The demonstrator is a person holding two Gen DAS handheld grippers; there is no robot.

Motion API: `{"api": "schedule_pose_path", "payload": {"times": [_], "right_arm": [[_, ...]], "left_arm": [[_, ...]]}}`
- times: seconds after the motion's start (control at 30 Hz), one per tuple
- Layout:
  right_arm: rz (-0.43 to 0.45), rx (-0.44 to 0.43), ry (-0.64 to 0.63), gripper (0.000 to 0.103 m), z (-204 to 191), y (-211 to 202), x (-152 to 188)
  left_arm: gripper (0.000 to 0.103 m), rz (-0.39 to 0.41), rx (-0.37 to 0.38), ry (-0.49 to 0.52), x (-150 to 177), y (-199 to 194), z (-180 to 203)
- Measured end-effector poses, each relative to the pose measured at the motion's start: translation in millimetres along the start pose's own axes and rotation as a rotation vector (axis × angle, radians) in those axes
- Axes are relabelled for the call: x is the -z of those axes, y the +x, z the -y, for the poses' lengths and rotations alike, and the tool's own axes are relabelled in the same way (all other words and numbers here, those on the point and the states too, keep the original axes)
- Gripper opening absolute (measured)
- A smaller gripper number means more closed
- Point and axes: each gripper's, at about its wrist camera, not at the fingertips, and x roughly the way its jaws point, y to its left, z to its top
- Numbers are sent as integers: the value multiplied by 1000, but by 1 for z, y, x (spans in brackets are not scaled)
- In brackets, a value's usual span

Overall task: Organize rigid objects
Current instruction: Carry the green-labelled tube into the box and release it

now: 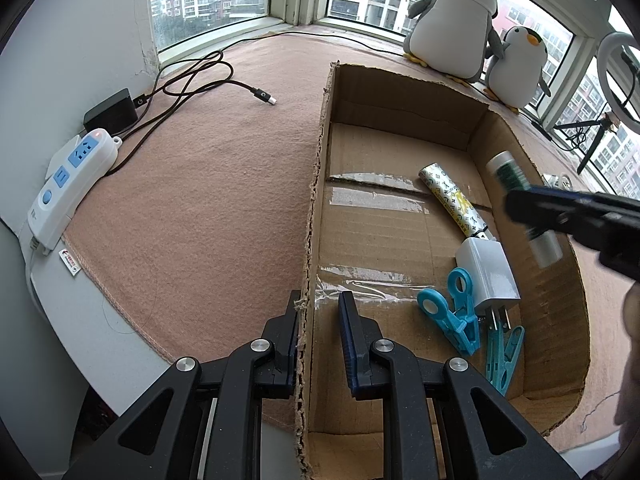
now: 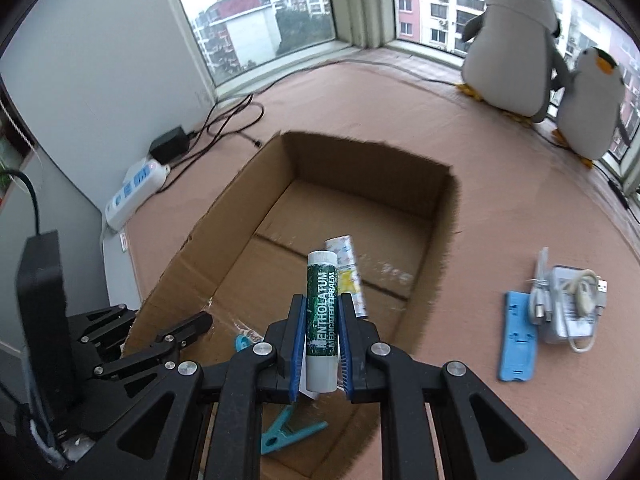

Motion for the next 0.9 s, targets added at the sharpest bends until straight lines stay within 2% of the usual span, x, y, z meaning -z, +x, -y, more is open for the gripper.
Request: {"api": "schedule_pose_path", "payload": {"times": [0.2,0.5,0.57,0.7,0.9], "right_arm": [[-36,2,-25,14,-10,16,4],[-50,6,-44,14,-12,19,5],[-45,8,-43,15,-12,17,5],[-43,3,-48,27,-13,17,5],[-39,-3,-44,27,-14,14,4]], "left_arm": [[19,0,0,1,0,0,0],[19,0,0,0,0,0,0],[19,0,0,0,0,0,0],[19,0,0,0,0,0,0],[19,0,0,0,-1,0,0]]}}
